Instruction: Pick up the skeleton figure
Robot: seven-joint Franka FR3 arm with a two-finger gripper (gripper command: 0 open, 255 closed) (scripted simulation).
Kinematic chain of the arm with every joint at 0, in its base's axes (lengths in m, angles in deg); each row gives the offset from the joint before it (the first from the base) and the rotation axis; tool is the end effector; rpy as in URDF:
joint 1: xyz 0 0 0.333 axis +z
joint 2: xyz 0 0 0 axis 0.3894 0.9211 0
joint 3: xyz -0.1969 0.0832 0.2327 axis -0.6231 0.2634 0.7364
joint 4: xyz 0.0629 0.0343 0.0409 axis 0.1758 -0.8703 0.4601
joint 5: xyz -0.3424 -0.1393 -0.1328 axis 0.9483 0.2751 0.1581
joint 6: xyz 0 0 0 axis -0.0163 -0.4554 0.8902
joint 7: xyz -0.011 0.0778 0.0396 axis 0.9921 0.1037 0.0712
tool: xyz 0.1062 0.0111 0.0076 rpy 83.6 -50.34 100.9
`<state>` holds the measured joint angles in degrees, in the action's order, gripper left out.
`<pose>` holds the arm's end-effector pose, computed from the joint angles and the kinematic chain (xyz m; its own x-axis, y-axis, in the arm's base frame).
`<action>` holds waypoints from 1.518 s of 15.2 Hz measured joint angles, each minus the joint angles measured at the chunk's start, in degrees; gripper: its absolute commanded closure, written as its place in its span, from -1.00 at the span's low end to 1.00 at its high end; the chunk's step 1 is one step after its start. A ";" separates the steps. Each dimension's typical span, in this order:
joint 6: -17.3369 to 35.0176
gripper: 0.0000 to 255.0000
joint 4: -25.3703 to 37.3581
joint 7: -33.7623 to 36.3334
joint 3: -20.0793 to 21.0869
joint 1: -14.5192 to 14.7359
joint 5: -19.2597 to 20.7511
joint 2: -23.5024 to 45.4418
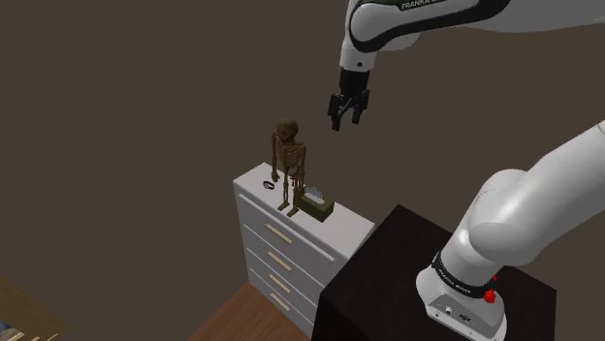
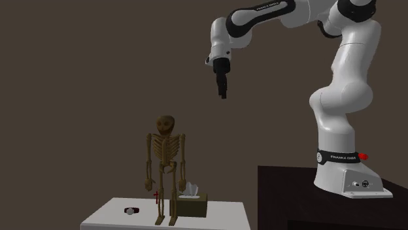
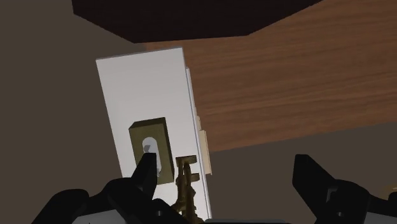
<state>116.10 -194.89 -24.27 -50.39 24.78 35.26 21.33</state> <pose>0.4348 -0.0459 0.5093 0.9954 -0.0836 -0.0473 -0.0868 -0.9938 -0.0700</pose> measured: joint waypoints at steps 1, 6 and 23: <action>1.06 -1.00 1.10 -0.36 -0.35 0.02 -0.39 2.27; 6.46 -1.00 5.83 -2.04 -1.64 0.18 -2.98 13.07; 14.64 -1.00 25.10 -6.97 -1.90 -1.93 -12.09 42.94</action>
<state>130.74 -169.80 -31.24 -52.29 22.84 23.17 64.26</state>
